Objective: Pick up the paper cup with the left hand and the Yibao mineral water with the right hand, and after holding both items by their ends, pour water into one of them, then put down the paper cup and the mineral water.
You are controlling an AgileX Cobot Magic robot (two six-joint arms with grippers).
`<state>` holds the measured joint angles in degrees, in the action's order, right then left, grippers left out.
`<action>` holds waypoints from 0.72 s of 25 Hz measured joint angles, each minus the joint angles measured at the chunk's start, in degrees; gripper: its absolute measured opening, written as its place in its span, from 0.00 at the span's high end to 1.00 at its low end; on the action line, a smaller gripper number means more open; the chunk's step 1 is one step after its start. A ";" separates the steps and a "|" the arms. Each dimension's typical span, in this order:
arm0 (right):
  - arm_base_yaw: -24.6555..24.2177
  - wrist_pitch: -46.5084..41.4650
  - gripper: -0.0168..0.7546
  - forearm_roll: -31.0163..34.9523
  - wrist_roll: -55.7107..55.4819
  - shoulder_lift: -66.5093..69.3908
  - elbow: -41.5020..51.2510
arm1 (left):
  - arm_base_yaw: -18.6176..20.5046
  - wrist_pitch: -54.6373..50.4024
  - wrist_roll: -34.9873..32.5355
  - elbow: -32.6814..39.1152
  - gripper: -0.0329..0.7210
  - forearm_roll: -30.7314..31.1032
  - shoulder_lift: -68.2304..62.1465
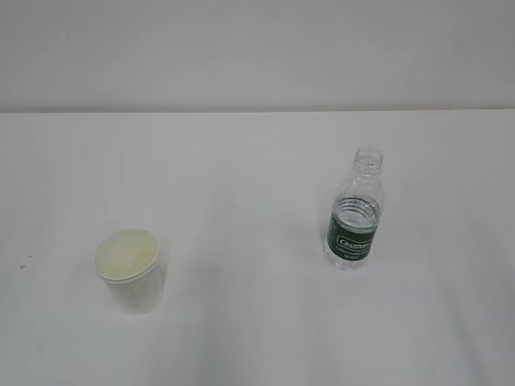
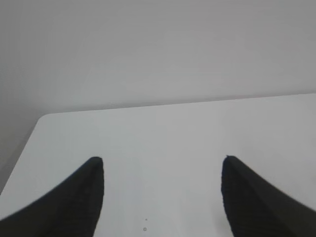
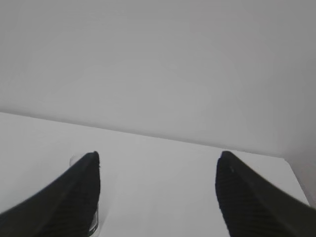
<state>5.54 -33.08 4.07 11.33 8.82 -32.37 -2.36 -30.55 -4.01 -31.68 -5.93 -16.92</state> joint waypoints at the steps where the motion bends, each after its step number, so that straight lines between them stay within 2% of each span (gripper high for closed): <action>1: 0.00 1.00 0.26 0.00 0.00 0.00 0.77 | 0.00 0.00 0.00 0.00 0.25 -0.01 -0.39; 10: 0.00 5.53 0.26 0.62 0.23 0.18 6.51 | 0.04 1.34 0.00 0.00 0.25 -0.08 -3.75; 18: 0.00 7.56 0.26 8.11 6.87 7.09 9.59 | 0.04 3.03 0.00 0.00 0.25 -0.08 -5.70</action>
<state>5.54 -25.52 12.18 18.20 15.92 -22.78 -2.32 -27.52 -4.01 -31.68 -6.02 -22.63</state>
